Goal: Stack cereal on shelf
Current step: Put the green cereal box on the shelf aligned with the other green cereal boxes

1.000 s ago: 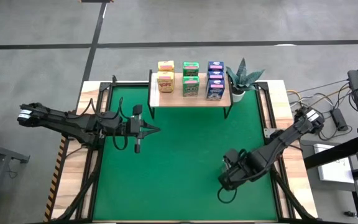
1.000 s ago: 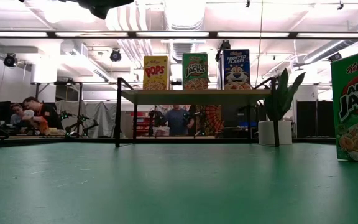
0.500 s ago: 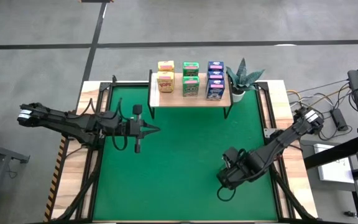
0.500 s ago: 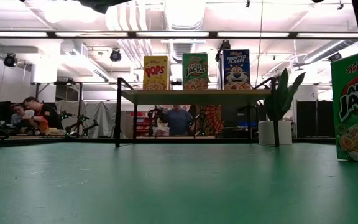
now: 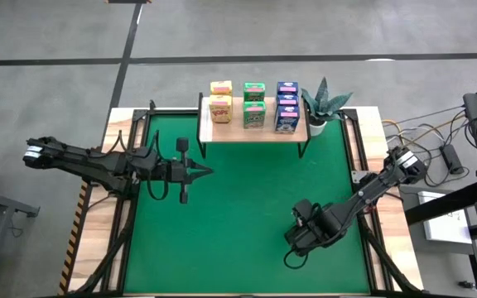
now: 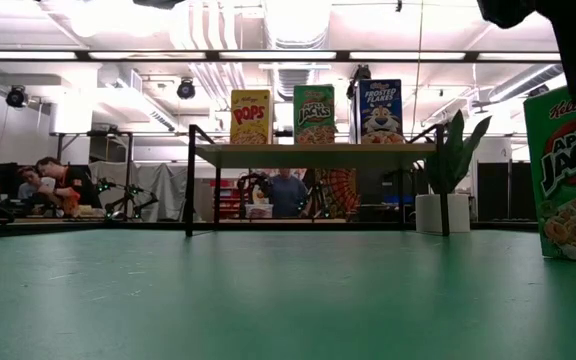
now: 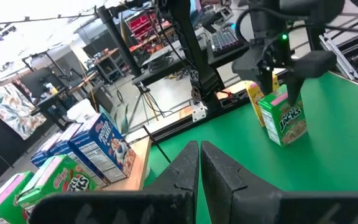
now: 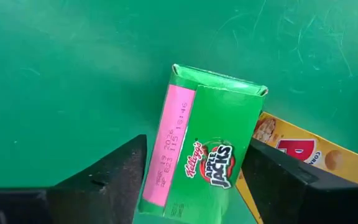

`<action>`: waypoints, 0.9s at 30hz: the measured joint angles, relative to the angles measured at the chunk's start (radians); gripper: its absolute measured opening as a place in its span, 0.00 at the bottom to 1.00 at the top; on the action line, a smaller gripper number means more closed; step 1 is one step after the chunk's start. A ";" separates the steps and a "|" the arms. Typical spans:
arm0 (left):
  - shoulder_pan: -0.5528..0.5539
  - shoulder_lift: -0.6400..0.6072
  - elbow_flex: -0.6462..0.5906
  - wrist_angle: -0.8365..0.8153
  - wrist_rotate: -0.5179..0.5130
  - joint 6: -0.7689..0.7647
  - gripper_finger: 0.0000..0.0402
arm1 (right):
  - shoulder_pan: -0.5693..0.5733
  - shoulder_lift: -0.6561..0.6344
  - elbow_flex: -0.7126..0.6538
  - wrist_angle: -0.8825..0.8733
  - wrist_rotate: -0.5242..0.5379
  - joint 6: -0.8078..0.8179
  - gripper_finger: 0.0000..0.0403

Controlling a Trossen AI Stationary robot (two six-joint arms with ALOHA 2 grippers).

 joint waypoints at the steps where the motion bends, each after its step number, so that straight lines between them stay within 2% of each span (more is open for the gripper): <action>1: 0.000 0.000 0.000 0.004 0.000 0.001 0.00 | 0.000 0.002 0.000 -0.001 -0.001 0.006 0.58; 12: 0.000 0.000 0.000 0.025 0.000 0.042 0.00 | 0.000 0.001 0.000 -0.001 -0.001 0.032 0.48; 23: 0.000 0.000 0.000 0.028 0.000 0.032 0.00 | 0.000 -0.010 0.003 -0.002 0.028 -0.014 0.45; 27: 0.000 0.000 0.000 0.033 0.000 0.007 0.00 | -0.003 -0.014 0.032 -0.003 0.092 -0.082 0.45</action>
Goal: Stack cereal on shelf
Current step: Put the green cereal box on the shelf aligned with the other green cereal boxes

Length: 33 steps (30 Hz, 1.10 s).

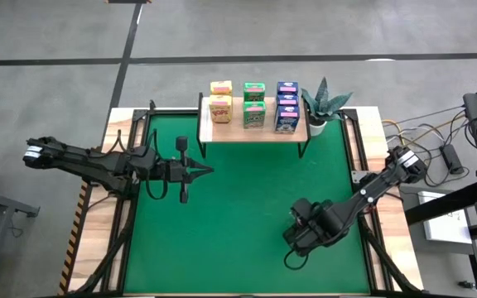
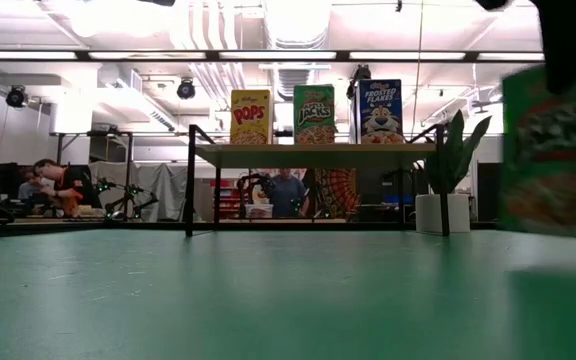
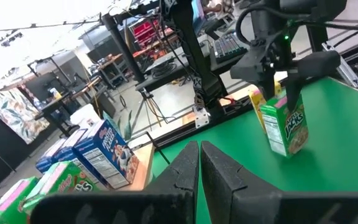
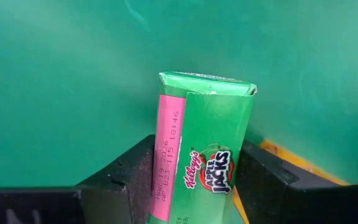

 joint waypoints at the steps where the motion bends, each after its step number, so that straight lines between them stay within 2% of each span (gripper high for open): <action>1: 0.000 0.000 0.000 -0.001 0.000 -0.009 0.00 | -0.004 0.000 0.012 -0.001 0.019 -0.021 0.45; 9: 0.000 0.002 0.000 -0.013 0.008 -0.114 0.00 | -0.073 0.000 0.135 0.000 0.139 -0.274 0.44; 14: 0.000 0.011 0.000 -0.035 0.101 -0.184 0.00 | -0.138 0.000 0.217 0.002 0.172 -0.484 0.44; 18: -0.002 0.044 0.000 -0.038 0.149 -0.225 0.00 | -0.198 0.000 0.284 0.005 0.178 -0.655 0.44; 26: -0.002 0.143 0.000 -0.016 0.152 -0.251 0.00 | -0.320 0.000 0.443 0.009 0.177 -0.967 0.44; 33: -0.001 0.174 0.018 0.010 0.151 -0.247 0.00 | -0.448 0.000 0.566 0.009 0.161 -1.217 0.44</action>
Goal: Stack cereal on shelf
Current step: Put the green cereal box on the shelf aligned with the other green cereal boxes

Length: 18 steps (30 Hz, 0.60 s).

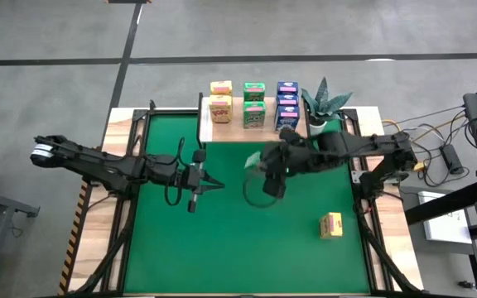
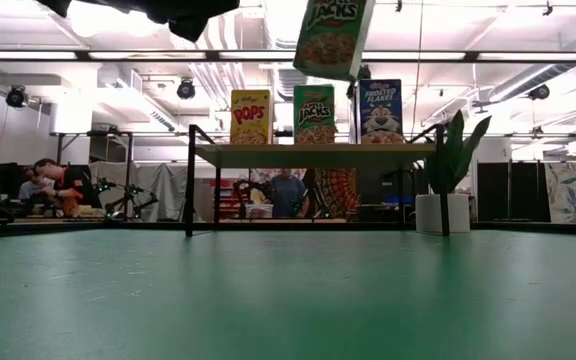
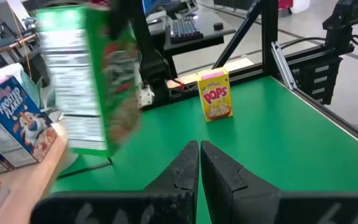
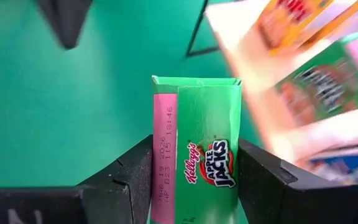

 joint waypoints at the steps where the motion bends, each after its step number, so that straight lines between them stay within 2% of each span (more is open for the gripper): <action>1: 0.001 0.001 0.005 0.000 -0.001 0.003 0.00 | -0.019 0.000 0.012 0.001 0.000 -0.030 0.44; 6: 0.001 0.007 0.026 -0.002 -0.013 0.038 0.00 | -0.118 0.001 0.041 0.030 -0.066 -0.174 0.44; 10: 0.004 0.007 0.034 0.005 -0.074 0.062 0.00 | -0.200 0.001 0.037 0.080 -0.122 -0.263 0.44; 13: 0.014 0.007 0.037 0.007 -0.111 0.068 0.00 | -0.260 0.006 0.031 0.078 -0.132 -0.336 0.44; 18: 0.046 0.014 0.038 0.010 -0.112 0.067 0.00 | -0.337 0.040 0.030 0.086 -0.135 -0.488 0.44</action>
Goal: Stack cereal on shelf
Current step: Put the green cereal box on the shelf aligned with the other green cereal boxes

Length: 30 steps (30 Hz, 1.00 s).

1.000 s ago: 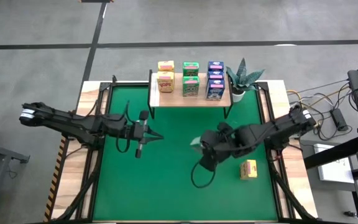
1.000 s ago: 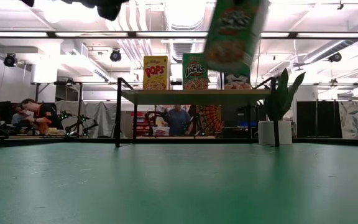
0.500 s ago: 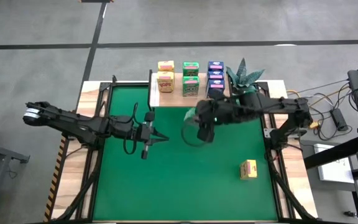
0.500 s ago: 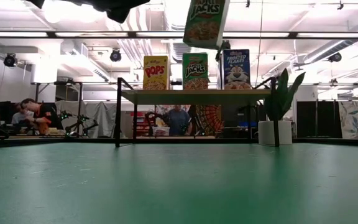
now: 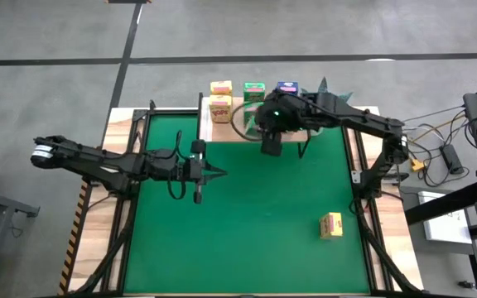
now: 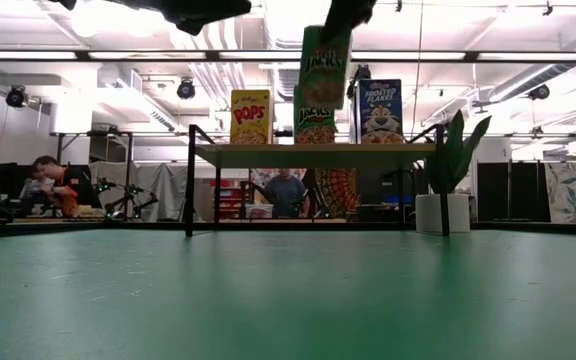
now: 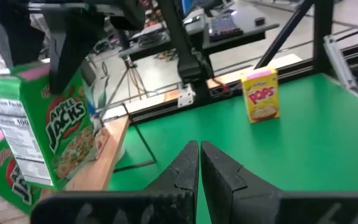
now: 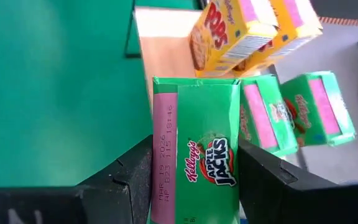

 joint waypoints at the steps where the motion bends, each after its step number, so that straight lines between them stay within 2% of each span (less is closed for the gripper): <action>1: 0.006 0.005 0.000 0.000 0.000 -0.002 0.00 | -0.013 0.009 0.000 0.001 -0.013 -0.030 0.44; 6: 0.031 0.049 0.000 0.028 -0.002 -0.013 0.00 | -0.052 0.058 -0.001 0.000 -0.115 -0.109 0.44; 12: 0.040 0.091 0.000 0.062 -0.011 0.016 0.00 | -0.063 0.105 -0.002 0.000 -0.121 -0.203 0.44; 21: 0.057 0.114 0.018 0.064 -0.014 0.030 0.00 | -0.078 0.120 -0.002 0.009 -0.121 -0.223 0.45; 30: 0.059 0.108 0.023 0.065 -0.014 0.042 0.00 | -0.104 0.121 -0.002 0.014 -0.119 -0.217 0.57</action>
